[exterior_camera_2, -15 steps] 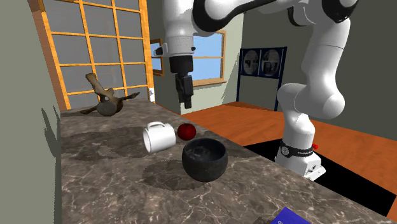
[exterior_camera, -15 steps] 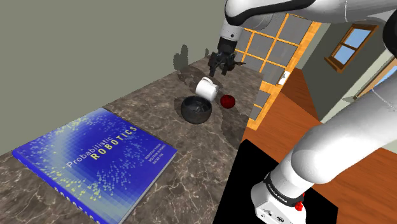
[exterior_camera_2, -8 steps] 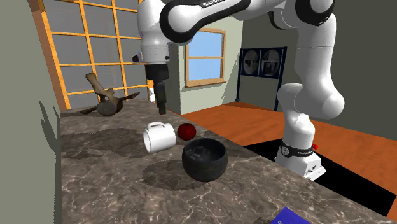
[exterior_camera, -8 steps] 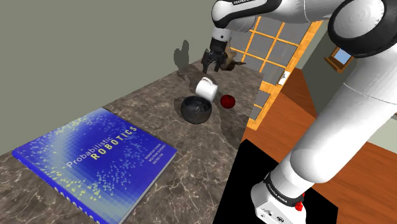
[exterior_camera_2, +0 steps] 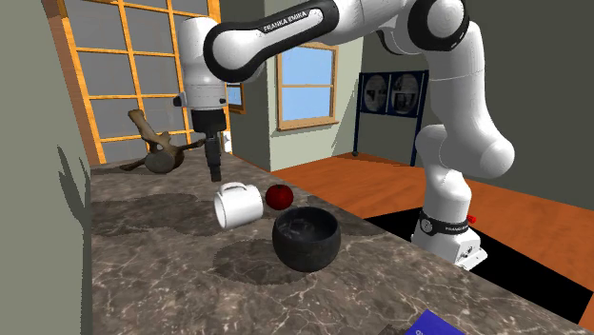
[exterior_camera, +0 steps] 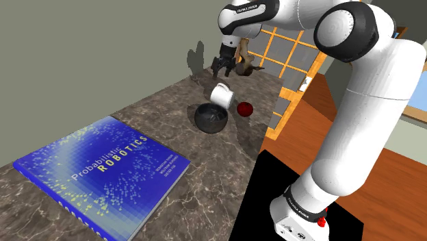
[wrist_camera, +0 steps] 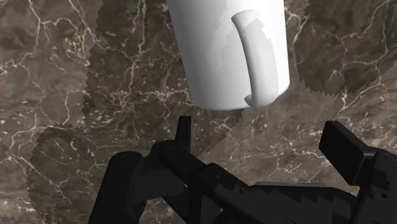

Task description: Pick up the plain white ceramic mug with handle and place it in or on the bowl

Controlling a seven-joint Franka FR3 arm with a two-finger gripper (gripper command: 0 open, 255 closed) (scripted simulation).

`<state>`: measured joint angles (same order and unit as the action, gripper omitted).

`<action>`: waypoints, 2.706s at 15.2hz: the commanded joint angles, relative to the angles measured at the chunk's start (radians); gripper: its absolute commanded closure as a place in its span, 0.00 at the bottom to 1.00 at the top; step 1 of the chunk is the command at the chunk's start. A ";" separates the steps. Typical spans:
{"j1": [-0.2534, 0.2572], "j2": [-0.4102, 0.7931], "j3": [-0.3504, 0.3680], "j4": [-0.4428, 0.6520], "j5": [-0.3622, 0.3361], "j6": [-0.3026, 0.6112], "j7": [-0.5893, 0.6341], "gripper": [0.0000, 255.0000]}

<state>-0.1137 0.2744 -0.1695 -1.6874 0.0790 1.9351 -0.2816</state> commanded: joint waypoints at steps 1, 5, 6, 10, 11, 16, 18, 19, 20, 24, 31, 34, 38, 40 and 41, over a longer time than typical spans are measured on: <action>-0.001 0.007 0.000 -0.018 0.002 0.026 -0.003 0.00; 0.000 0.020 0.002 -0.050 0.005 0.070 -0.005 0.00; 0.000 0.020 0.002 -0.050 0.005 0.070 -0.005 0.00; 0.000 0.020 0.002 -0.050 0.005 0.070 -0.005 0.00; 0.000 0.020 0.002 -0.050 0.005 0.070 -0.005 0.00; 0.000 0.020 0.002 -0.049 0.005 0.070 -0.005 1.00; 0.000 0.020 0.002 -0.050 0.005 0.070 -0.005 1.00; 0.000 0.020 0.002 -0.049 0.005 0.070 -0.005 1.00; 0.000 0.020 0.002 -0.049 0.005 0.070 -0.005 1.00; 0.000 0.012 0.001 -0.033 0.003 0.046 -0.003 1.00; 0.000 -0.010 -0.001 0.032 -0.003 -0.041 0.003 1.00; 0.000 -0.016 -0.001 0.064 -0.005 -0.079 0.005 1.00; -0.001 -0.021 -0.002 0.111 -0.006 -0.130 0.007 1.00; -0.002 -0.022 -0.003 0.136 -0.007 -0.157 0.008 1.00; -0.002 -0.022 -0.003 0.149 -0.007 -0.170 0.009 1.00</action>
<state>-0.1161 0.2506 -0.1727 -1.5540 0.0720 1.7792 -0.2750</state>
